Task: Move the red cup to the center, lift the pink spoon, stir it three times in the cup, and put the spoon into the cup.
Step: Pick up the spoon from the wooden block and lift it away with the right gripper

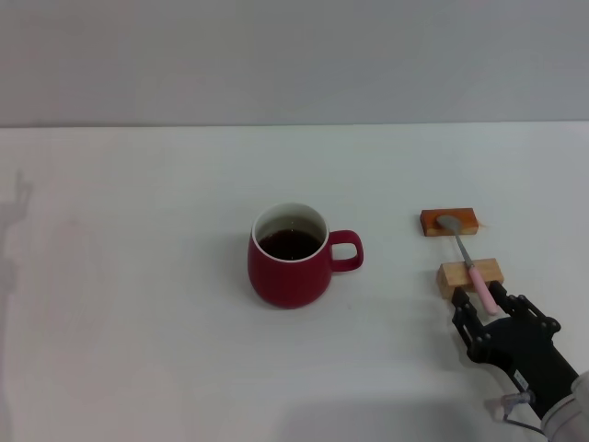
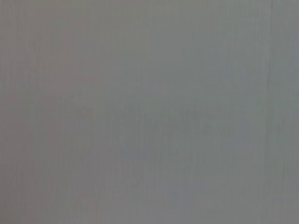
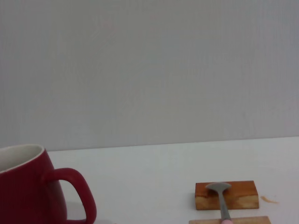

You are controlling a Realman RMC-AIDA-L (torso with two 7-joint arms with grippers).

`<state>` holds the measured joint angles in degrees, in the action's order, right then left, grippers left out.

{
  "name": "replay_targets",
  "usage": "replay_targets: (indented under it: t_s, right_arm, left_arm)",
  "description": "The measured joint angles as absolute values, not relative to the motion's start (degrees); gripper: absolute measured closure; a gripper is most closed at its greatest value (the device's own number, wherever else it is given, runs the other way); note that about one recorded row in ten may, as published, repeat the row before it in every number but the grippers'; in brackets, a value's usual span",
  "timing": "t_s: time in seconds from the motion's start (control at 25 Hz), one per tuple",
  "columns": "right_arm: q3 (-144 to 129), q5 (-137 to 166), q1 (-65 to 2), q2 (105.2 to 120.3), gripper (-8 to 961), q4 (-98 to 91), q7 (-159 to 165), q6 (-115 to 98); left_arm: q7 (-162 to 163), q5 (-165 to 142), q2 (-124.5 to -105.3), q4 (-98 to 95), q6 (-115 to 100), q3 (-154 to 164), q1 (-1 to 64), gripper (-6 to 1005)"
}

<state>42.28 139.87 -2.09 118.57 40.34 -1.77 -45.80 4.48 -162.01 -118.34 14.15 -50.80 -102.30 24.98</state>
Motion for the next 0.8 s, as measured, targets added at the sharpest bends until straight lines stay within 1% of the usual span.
replay_targets:
  t_s: [0.32,0.8]
  right_arm:
    - [42.7,139.8,-2.1,118.56,466,40.3,-2.1,-46.2]
    - [42.8,139.5,-2.2,118.67,469,40.3,-2.2,-46.2]
  left_arm:
    - [4.5,-161.9,-118.39,14.1,-51.1,-102.3,24.7,153]
    - [4.5,-161.8,-118.39,14.3,-51.3,-102.3,24.2,153]
